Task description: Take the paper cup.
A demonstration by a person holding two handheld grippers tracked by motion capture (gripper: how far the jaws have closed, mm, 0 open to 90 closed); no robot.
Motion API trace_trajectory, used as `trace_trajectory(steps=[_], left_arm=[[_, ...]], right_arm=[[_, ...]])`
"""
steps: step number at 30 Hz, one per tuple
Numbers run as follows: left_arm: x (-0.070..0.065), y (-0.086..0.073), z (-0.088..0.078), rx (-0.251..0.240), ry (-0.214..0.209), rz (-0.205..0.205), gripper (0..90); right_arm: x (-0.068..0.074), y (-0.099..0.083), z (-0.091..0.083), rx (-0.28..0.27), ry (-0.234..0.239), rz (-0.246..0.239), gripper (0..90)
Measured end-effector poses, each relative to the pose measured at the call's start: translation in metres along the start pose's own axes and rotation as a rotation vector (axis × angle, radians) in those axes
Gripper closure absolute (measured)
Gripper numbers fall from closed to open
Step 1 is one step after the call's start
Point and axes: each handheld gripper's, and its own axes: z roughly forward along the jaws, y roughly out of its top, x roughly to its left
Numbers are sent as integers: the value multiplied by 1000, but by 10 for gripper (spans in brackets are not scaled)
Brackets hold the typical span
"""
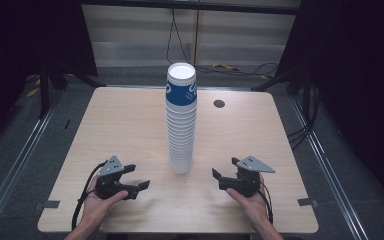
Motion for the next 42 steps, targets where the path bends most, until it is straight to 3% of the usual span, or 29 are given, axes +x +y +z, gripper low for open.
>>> trace_trajectory(steps=[13,15,19,21,23,31,38,42], left_arm=[[-2,0,-3,-8,-7,12,180],[-3,0,-3,-10,-6,10,180],[-4,-1,-5,-12,-4,18,180],[-4,-1,-7,-24,11,12,180],[-3,0,-9,-32,10,14,180],[-3,-1,-8,-28,4,10,180],[-5,-1,-9,-19,1,20,176],[-4,-1,-9,-19,-3,15,175]], right_arm=[[2,11,-11,-42,54,-34,182],[7,14,-13,-42,83,-73,180],[18,24,-17,-64,123,-101,180],[20,32,-18,-60,128,-130,198],[18,40,-22,-67,97,-144,231],[13,61,-21,-56,147,-113,211],[15,85,-27,-89,193,-124,215],[16,93,-26,-74,230,-131,170]])
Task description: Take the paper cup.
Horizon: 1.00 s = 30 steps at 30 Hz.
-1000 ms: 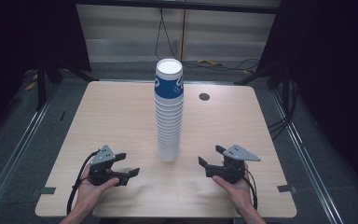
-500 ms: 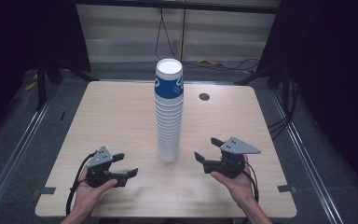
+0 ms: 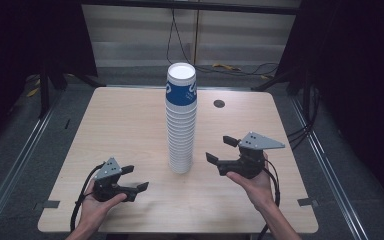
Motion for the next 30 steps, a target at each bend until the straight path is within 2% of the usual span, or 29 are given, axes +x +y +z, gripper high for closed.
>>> trace_trajectory(steps=[5,10,17,19,24,30], left_arm=[[1,0,0,-4,-27,-16,163],[2,1,2,5,-34,-16,163],[0,1,2,1,-42,-13,163],[0,1,2,0,-45,-11,163],[-2,2,2,-11,-63,13,163],[-3,2,3,-3,-70,11,161]], right_arm=[[4,9,5,3,22,-14,169],[2,30,3,-37,40,-15,155],[0,57,7,-11,95,-9,141],[2,61,8,-12,88,-22,141],[2,70,8,-49,94,-21,142],[4,84,9,-80,116,-29,143]])
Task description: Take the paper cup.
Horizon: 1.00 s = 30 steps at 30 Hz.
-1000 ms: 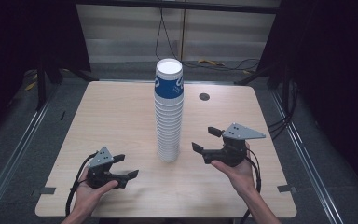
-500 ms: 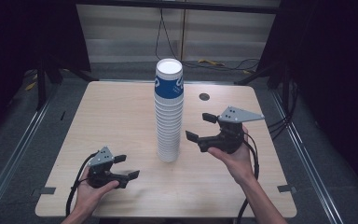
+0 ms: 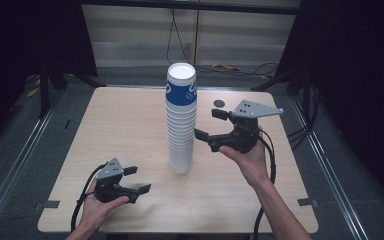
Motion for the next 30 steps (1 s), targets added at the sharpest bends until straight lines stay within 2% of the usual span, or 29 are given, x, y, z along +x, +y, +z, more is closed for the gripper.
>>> trace_trajectory(steps=[11,15,17,22,30], left_arm=[[0,0,1,3,0,-4,161],[-1,0,1,4,2,3,161],[-1,0,1,6,1,6,161],[-2,0,2,8,-2,3,161],[-1,0,2,13,2,10,161]], right_arm=[[-1,32,9,-11,42,-32,140],[2,42,13,26,36,-61,144],[2,45,14,25,38,-65,150],[-1,57,17,16,44,-65,151],[-6,75,23,32,80,-59,162]])
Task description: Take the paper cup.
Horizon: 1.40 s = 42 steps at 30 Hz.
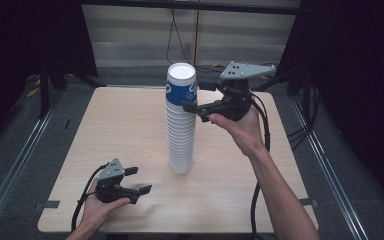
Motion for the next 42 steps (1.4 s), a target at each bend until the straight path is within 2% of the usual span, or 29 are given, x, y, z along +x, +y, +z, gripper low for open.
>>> trace_trajectory(steps=[13,17,21,25,34,36,42], left_arm=[[0,-1,0,10,13,5,168],[-1,0,-1,-1,12,-3,171],[-1,0,-2,7,18,9,171],[-1,-1,-2,7,20,0,171],[-1,-1,-2,5,18,1,170],[-1,-1,-2,7,20,1,171],[-1,-1,-1,10,18,6,172]], right_arm=[[-3,20,17,10,14,-1,166],[-3,23,24,28,16,-6,163],[-4,26,30,42,20,-5,165],[-6,28,34,53,32,1,161],[-7,32,35,74,32,-5,222],[-6,33,34,74,19,-10,242],[-7,33,33,76,23,-10,251]])
